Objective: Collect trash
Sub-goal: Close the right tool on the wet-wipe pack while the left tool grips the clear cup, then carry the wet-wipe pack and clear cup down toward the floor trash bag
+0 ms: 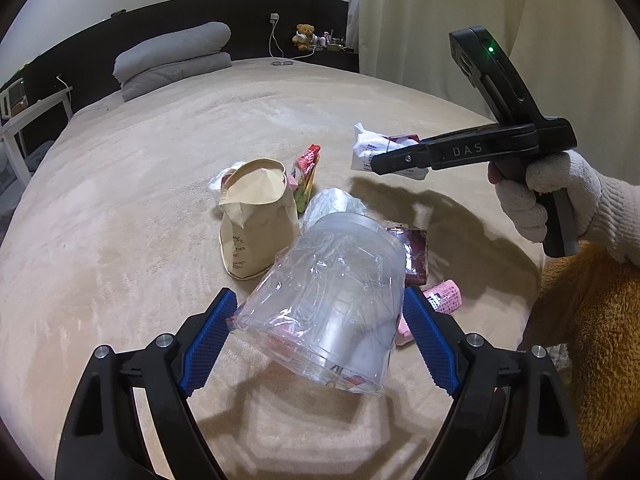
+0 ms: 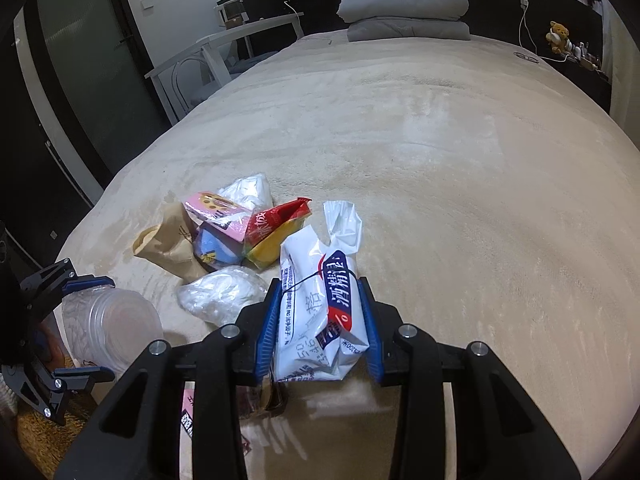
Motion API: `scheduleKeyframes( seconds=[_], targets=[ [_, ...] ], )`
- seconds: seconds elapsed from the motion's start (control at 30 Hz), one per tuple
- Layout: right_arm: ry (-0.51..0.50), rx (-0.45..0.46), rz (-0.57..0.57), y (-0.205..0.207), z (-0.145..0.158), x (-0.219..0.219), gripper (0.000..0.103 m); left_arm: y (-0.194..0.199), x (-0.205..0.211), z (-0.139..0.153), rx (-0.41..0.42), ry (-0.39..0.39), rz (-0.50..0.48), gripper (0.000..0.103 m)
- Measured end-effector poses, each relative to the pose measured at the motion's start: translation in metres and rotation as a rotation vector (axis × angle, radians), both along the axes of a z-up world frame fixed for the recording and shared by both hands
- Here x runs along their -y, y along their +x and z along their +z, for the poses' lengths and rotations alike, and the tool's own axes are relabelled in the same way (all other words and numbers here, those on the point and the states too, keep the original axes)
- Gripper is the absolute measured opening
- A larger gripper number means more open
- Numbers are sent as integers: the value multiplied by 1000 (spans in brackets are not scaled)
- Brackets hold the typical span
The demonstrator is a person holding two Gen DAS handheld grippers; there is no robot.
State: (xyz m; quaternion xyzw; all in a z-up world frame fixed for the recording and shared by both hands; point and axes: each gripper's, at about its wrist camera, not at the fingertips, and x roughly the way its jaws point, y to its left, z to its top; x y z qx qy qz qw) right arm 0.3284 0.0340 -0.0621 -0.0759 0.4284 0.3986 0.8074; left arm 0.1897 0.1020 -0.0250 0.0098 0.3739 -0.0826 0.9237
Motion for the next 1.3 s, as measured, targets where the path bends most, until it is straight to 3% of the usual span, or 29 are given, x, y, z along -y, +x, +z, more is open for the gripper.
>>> scheduleKeyframes(
  seconds=[0.33,0.6,1.3],
  targets=[
    [57,19,-31,-44,19,27,38,-29,10,20,73,-10,83,83],
    [108,19,-55,-83,25,52,38,-58,18,29,133,-61,149,83],
    [154,29,-43,-192,21,102,38,-134,65,24,190,-150,208,83]
  ],
)
